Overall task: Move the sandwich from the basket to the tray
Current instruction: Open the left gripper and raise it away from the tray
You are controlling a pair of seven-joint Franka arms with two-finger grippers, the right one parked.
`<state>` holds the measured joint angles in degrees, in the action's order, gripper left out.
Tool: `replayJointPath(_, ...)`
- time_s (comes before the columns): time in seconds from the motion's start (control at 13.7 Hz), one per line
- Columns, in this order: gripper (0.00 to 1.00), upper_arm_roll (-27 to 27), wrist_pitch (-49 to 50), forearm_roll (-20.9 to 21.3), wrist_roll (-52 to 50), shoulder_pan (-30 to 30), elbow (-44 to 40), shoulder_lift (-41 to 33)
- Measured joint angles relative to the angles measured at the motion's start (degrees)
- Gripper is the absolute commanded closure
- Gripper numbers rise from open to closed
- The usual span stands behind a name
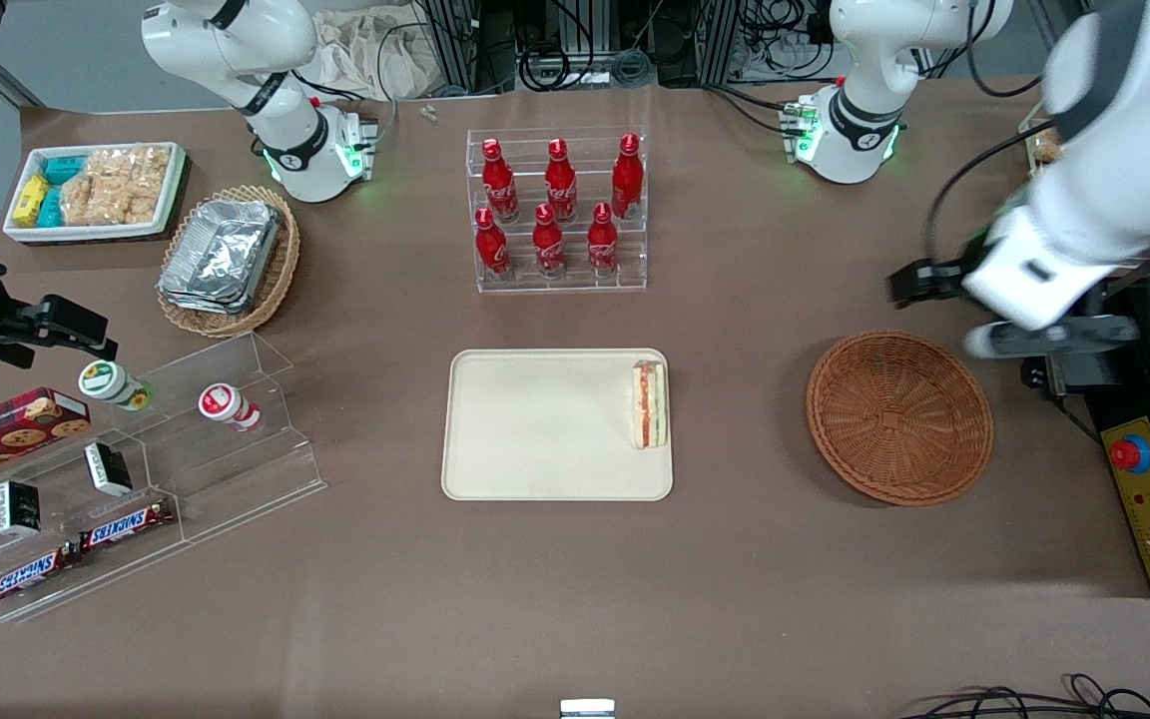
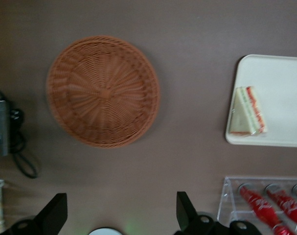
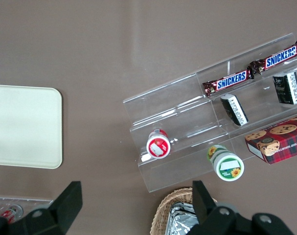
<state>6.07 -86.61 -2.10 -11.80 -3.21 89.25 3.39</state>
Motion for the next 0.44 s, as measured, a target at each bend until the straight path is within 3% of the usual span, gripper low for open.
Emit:
replayJointPath(0.22, 0.00, -5.12, 2.05, -0.12, 3.86, -0.95, 0.02, -2.63)
replayJointPath(0.44, 0.00, -5.30, 2.05, 0.12, 3.97, -1.76, 0.02, -2.86)
